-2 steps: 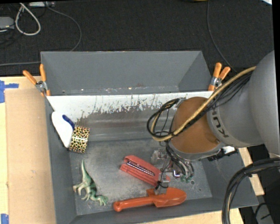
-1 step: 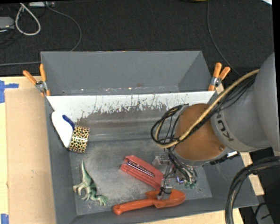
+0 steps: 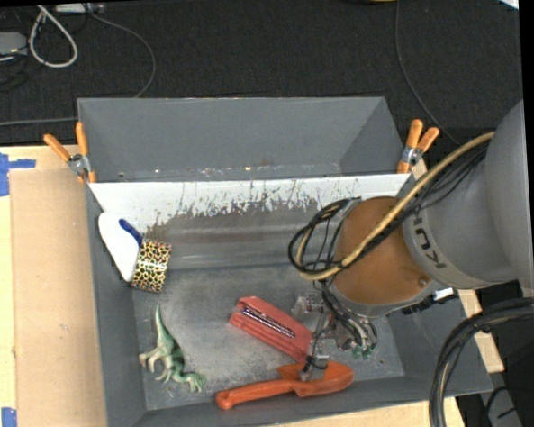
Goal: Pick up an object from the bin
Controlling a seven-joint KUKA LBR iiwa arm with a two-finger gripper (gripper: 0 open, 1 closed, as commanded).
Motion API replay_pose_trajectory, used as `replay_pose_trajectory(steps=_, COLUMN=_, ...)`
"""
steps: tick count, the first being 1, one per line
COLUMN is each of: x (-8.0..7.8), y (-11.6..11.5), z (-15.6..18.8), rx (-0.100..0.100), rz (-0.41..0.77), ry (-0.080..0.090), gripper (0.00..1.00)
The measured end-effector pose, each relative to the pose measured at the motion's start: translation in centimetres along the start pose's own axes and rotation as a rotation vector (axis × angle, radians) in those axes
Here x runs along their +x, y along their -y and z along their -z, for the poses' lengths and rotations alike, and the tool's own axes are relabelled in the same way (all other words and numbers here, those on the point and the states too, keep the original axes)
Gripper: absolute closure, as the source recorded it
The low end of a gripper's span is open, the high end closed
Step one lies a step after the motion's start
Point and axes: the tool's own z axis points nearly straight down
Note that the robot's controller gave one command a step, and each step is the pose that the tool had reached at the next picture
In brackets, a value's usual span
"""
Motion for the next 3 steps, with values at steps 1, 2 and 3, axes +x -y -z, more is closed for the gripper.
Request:
replay_pose_trajectory(steps=1, x=1.8, y=-2.6, z=5.7, rx=-0.002, rz=0.063, ry=0.003, gripper=0.00)
replay_pose_trajectory(steps=2, x=0.5, y=0.7, z=0.7, rx=0.003, rz=-0.004, ry=-0.012, gripper=0.00)
replay_pose_trajectory(steps=3, x=-1.7, y=-5.8, z=0.0, rx=-0.003, rz=-0.004, ry=0.001, gripper=1.00)
